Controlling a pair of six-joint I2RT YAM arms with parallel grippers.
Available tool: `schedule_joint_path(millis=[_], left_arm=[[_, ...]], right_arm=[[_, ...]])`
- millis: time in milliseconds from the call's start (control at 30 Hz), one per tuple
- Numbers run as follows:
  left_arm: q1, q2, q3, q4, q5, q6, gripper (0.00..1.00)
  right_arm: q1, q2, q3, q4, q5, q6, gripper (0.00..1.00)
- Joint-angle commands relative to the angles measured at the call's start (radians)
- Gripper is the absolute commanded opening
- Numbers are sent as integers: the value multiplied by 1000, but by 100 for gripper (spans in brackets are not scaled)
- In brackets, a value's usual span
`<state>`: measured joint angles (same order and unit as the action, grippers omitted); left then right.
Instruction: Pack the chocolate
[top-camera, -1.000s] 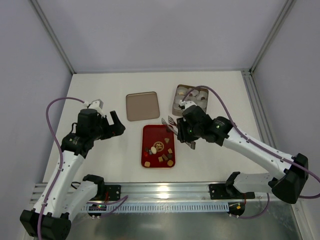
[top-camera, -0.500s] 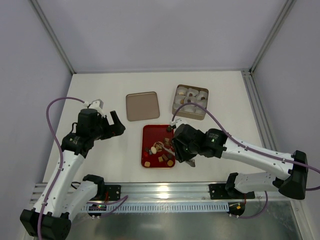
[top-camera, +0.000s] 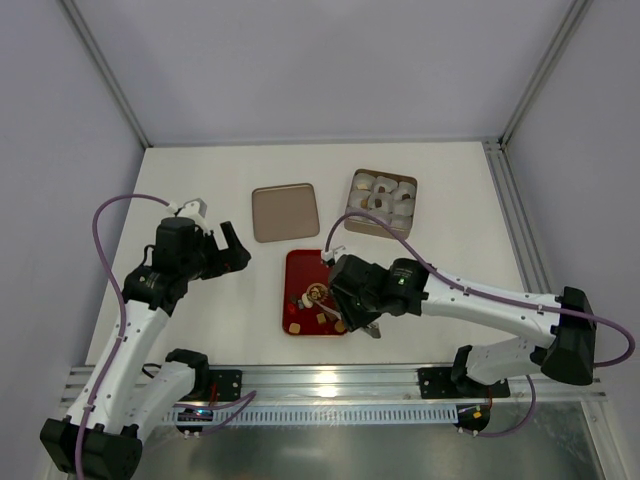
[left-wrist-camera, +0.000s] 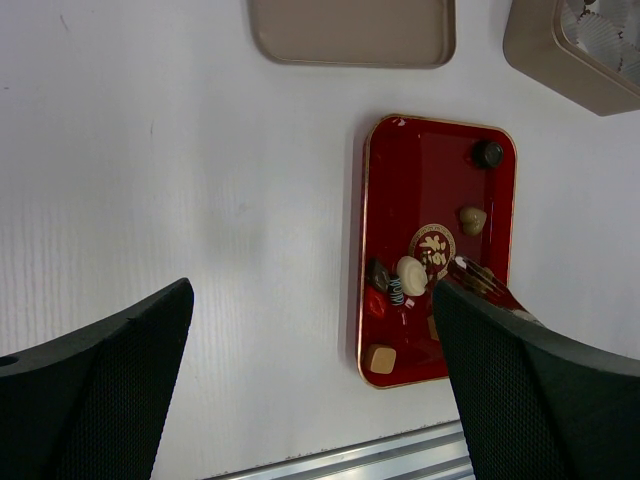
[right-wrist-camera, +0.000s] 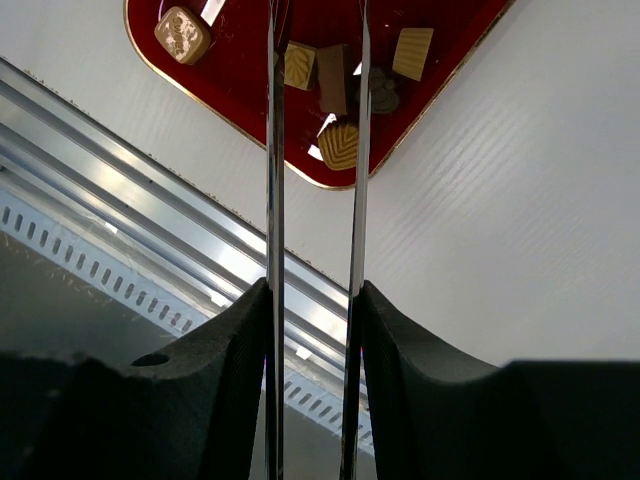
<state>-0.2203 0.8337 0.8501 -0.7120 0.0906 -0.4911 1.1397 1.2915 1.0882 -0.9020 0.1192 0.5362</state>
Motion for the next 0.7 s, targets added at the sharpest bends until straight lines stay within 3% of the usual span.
schedule_joint_path(millis=[0,667], left_arm=[[-4,-4,0,14,-3,-6,100],[-2,-4,1,14,0,-3,100]], right_arm=[[23,23,64,21,20,-1,42],[35,100,102,28,33,-12,42]])
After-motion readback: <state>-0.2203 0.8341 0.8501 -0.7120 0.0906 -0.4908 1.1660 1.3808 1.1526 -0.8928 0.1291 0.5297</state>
